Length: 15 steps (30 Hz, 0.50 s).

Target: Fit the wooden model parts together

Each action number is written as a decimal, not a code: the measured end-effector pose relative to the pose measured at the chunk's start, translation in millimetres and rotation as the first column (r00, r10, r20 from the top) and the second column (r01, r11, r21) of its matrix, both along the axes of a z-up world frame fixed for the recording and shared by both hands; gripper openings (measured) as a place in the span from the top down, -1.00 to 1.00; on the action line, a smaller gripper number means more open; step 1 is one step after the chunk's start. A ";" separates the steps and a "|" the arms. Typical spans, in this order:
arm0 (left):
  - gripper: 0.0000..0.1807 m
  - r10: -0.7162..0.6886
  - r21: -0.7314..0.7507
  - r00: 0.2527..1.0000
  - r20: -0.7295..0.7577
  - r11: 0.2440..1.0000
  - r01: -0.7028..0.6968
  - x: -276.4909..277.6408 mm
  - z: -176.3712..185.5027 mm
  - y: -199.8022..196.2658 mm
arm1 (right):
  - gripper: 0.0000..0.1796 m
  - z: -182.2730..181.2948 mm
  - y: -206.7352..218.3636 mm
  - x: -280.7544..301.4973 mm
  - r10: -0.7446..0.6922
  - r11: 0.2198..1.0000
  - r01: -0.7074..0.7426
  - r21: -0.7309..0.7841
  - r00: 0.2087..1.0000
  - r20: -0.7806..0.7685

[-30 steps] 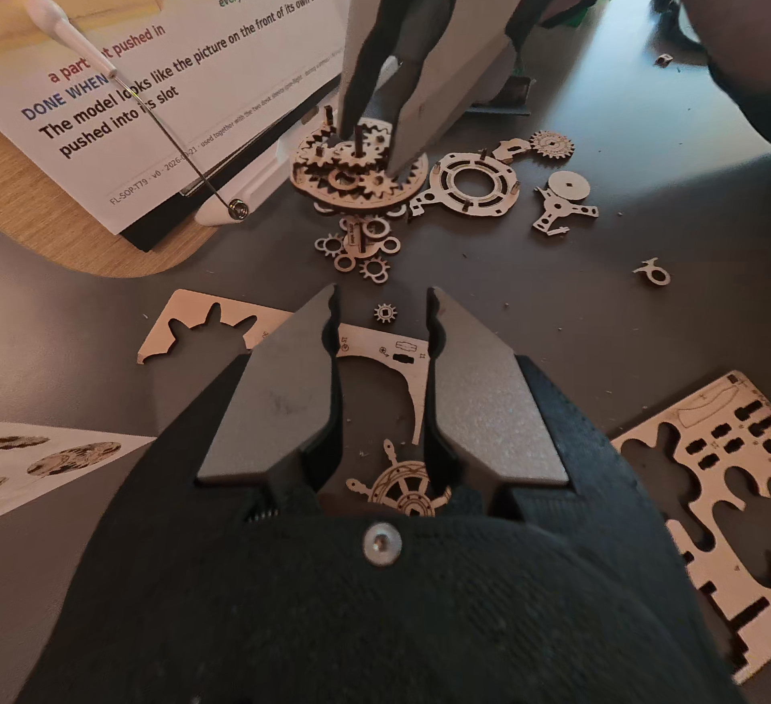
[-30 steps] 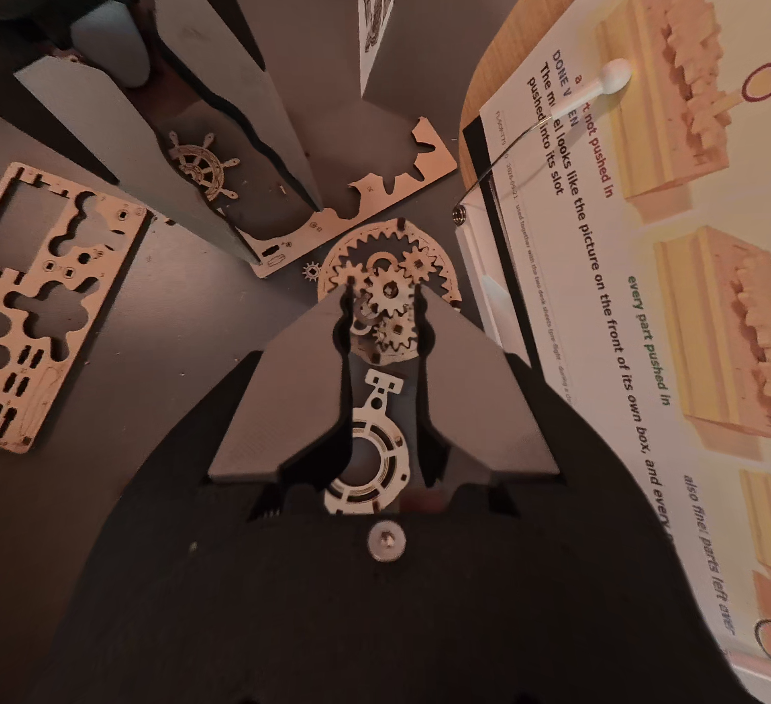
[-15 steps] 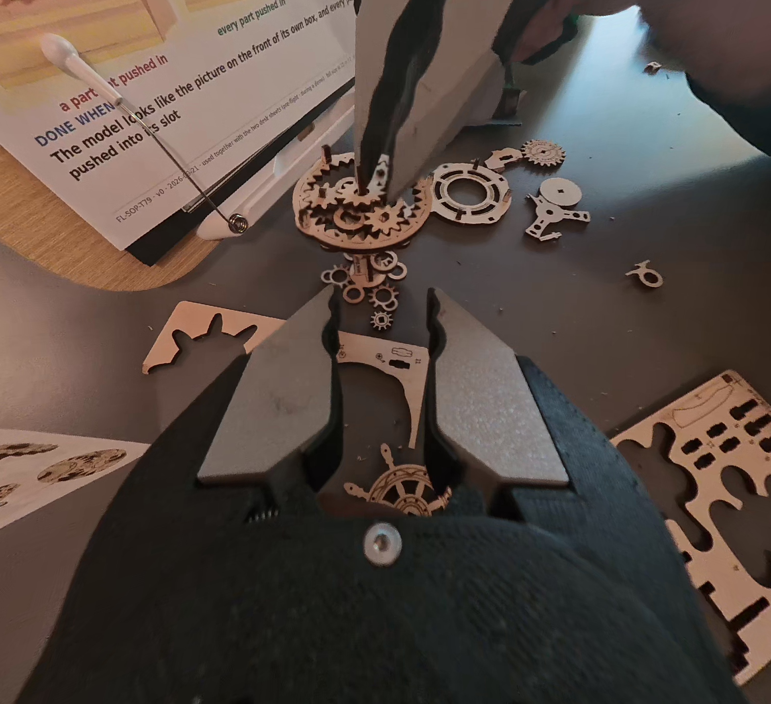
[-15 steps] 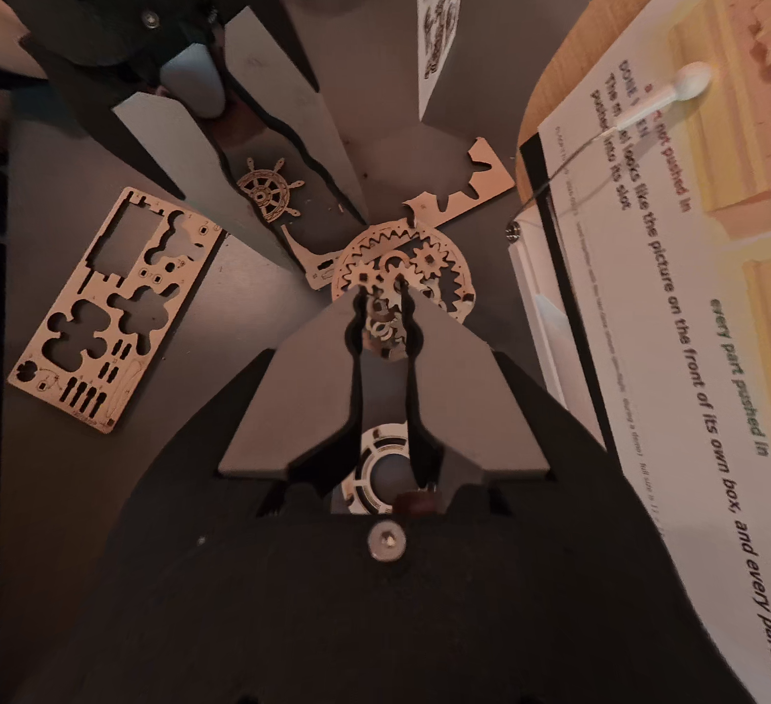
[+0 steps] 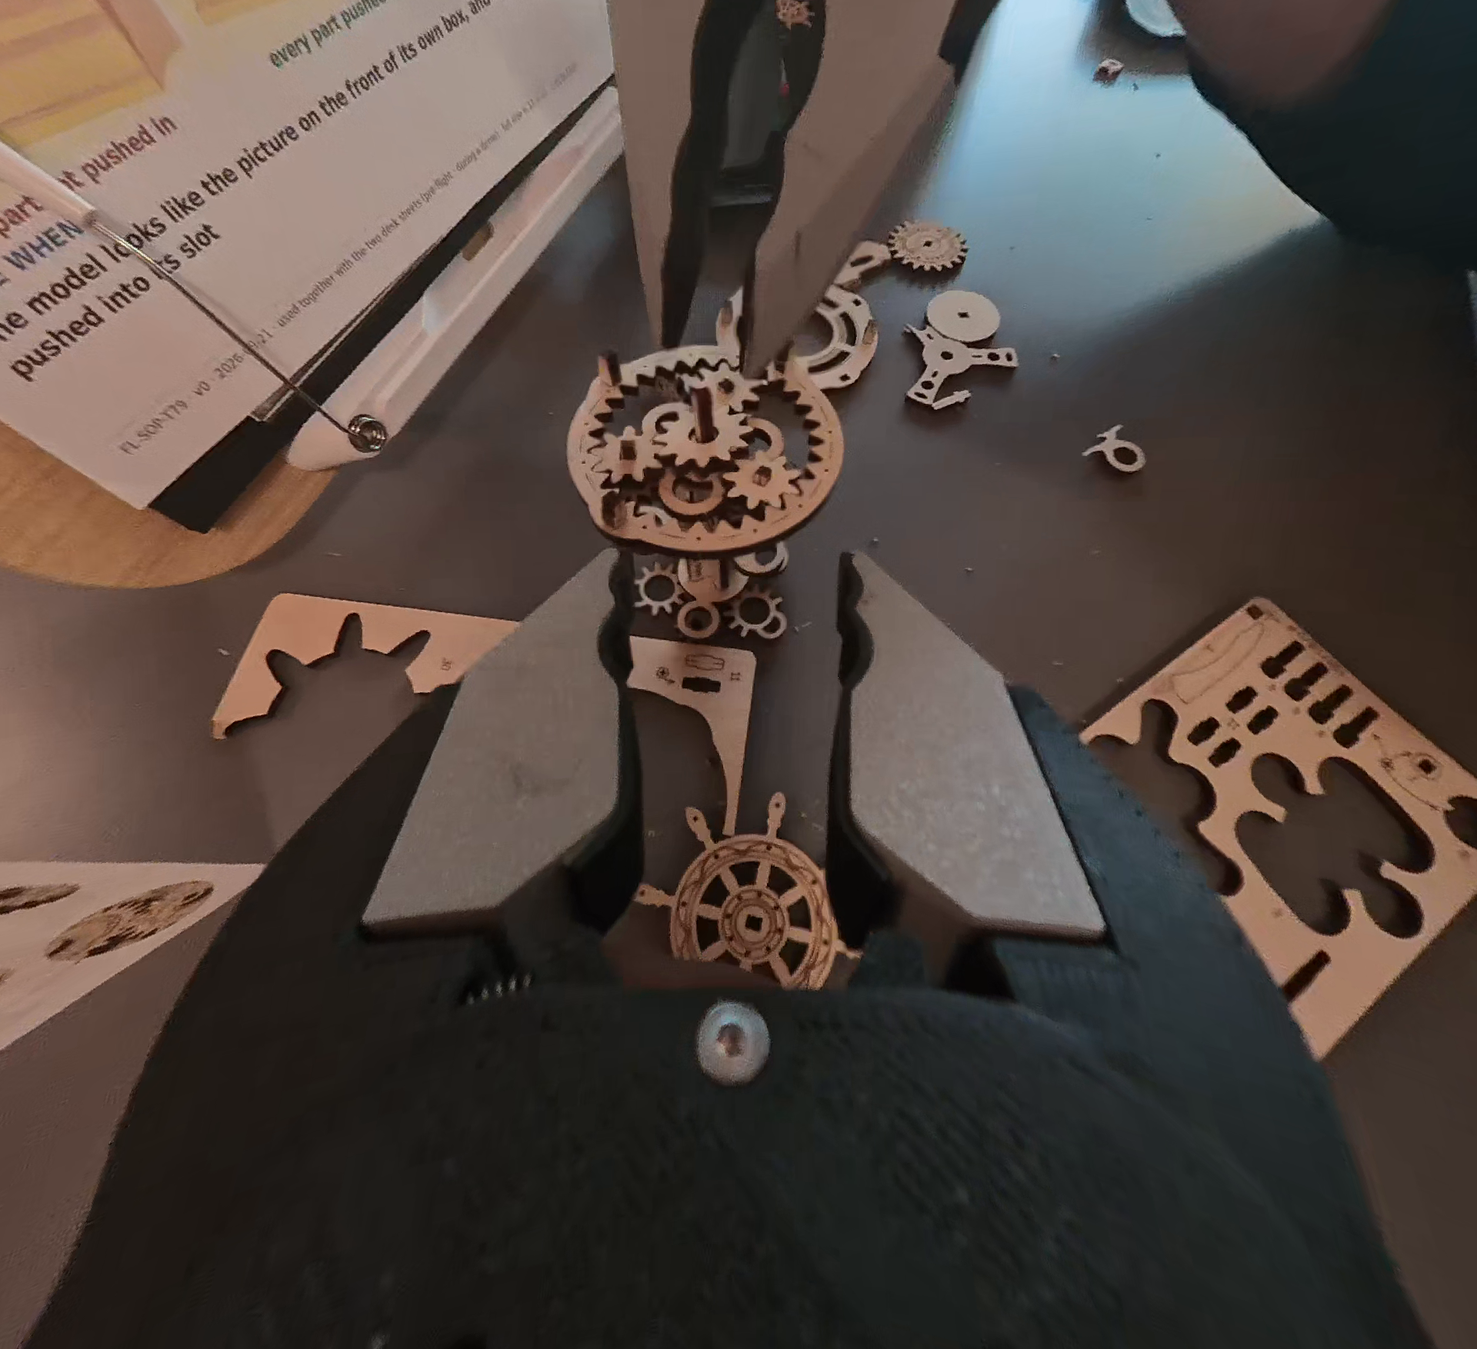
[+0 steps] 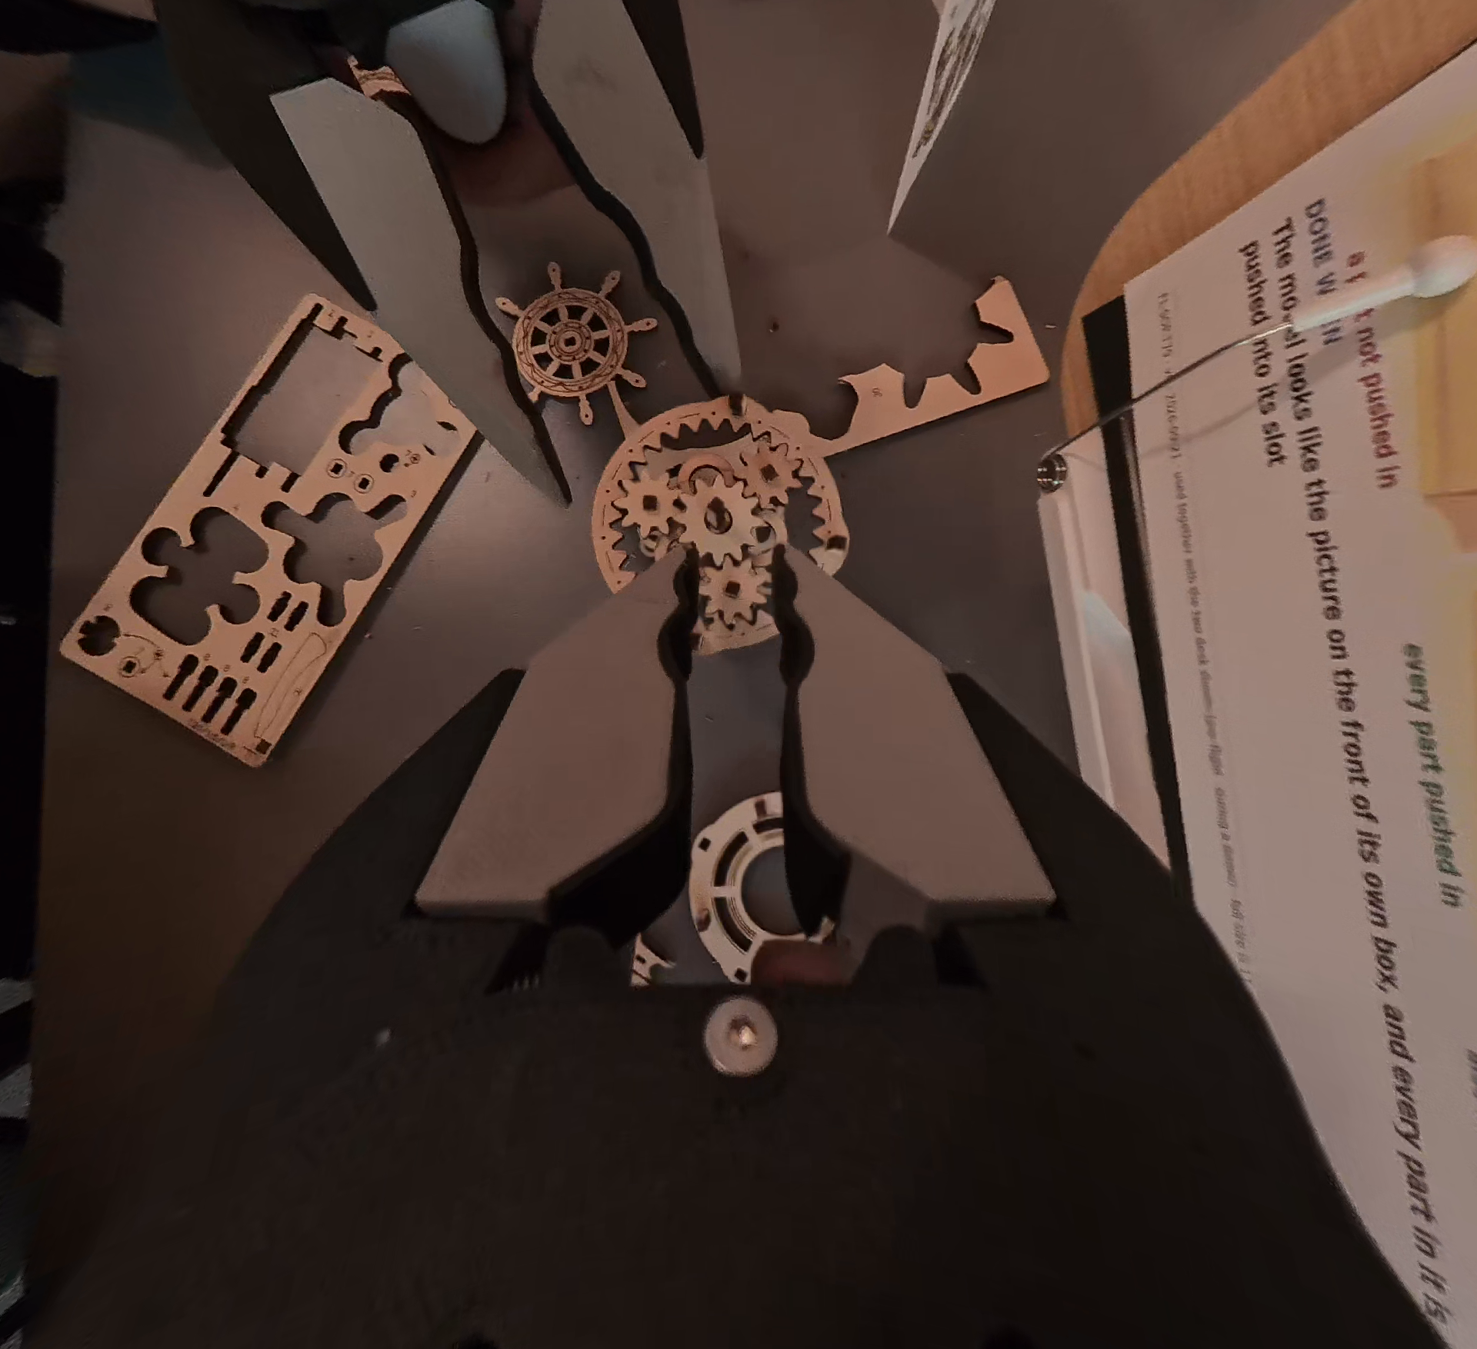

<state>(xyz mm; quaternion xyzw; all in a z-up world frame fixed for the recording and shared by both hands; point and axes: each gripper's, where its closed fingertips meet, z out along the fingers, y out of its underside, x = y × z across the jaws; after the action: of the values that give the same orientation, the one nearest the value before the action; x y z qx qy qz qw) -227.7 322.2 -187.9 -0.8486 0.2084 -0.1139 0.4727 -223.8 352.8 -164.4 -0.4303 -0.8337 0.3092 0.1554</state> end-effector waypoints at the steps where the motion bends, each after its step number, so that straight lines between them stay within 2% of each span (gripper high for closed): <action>1: 0.46 0.001 -0.004 1.000 -0.019 1.000 -0.001 -1.4 -0.9 -0.7 | 0.83 2.1 1.4 0.2 -0.004 1.000 0.004 0.003 1.000 -0.007; 6: 0.47 0.027 0.010 1.000 0.012 1.000 -0.027 -6.4 5.6 0.9 | 0.78 13.8 4.7 -2.5 -0.024 1.000 0.023 -0.016 0.998 -0.058; 10: 0.47 0.065 0.058 0.998 0.022 0.996 -0.066 -14.7 14.1 4.8 | 0.74 8.2 9.1 -3.5 -0.035 0.999 0.035 0.013 0.998 -0.051; 15: 0.46 0.046 0.094 0.997 0.068 0.994 -0.052 -10.4 21.1 5.9 | 0.72 -6.1 10.8 -4.6 -0.027 0.999 0.027 0.027 0.999 -0.018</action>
<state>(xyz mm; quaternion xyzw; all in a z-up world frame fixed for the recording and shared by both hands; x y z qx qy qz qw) -238.1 328.1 -166.7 -0.8255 0.1771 -0.1201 0.5222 -228.5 363.6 -170.5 -0.4365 -0.8306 0.2994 0.1728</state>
